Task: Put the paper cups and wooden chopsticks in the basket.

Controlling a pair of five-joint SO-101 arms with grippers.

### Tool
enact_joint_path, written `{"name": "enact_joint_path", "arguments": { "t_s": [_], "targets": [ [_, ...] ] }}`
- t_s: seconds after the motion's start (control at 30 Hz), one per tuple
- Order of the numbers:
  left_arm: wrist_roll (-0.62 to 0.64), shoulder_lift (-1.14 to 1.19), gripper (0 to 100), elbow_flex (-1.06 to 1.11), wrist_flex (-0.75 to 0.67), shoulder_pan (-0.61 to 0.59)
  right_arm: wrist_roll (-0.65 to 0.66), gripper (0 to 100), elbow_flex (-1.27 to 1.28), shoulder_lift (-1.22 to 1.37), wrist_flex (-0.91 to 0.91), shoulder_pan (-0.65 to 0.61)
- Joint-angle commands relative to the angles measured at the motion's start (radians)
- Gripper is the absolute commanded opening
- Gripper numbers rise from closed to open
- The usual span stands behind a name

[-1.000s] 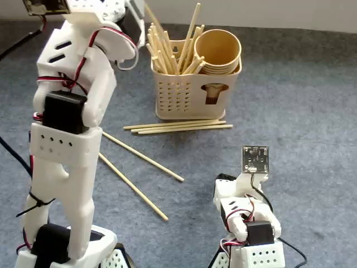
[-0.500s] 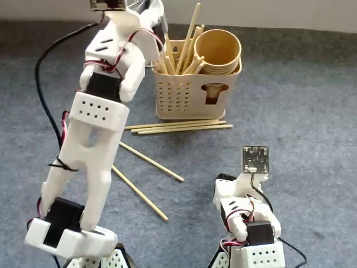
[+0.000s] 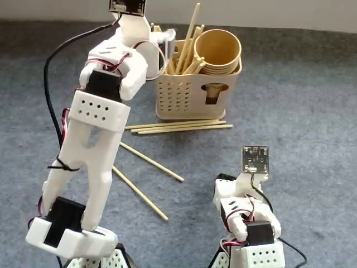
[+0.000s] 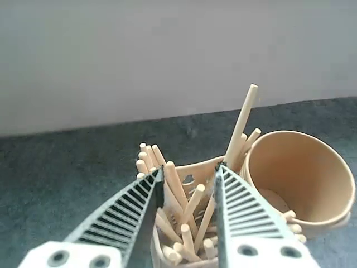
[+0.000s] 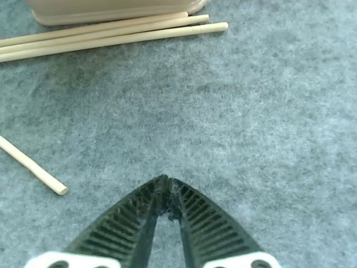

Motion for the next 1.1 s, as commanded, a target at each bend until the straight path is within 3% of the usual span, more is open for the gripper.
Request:
{"name": "enact_joint_path", "arguments": {
  "t_s": [0.0, 0.27, 0.43, 1.07],
  "targets": [
    [-0.008, -0.091, 16, -0.091, 0.121, 0.019, -0.003, 0.5, 0.148, -0.015, 0.004, 0.013],
    [-0.009, -0.189, 15, -0.085, 0.35, -0.036, -0.003, 0.5, 0.148, -0.015, 0.004, 0.013],
    [-0.011, -0.194, 6, -0.084, 0.448, -0.139, -0.003, 0.5, 0.148, -0.013, 0.004, 0.013],
    [-0.011, -0.203, 4, 0.36, 0.466, -0.479, -0.003, 0.5, 0.148, -0.013, 0.004, 0.013]
  ]
}}
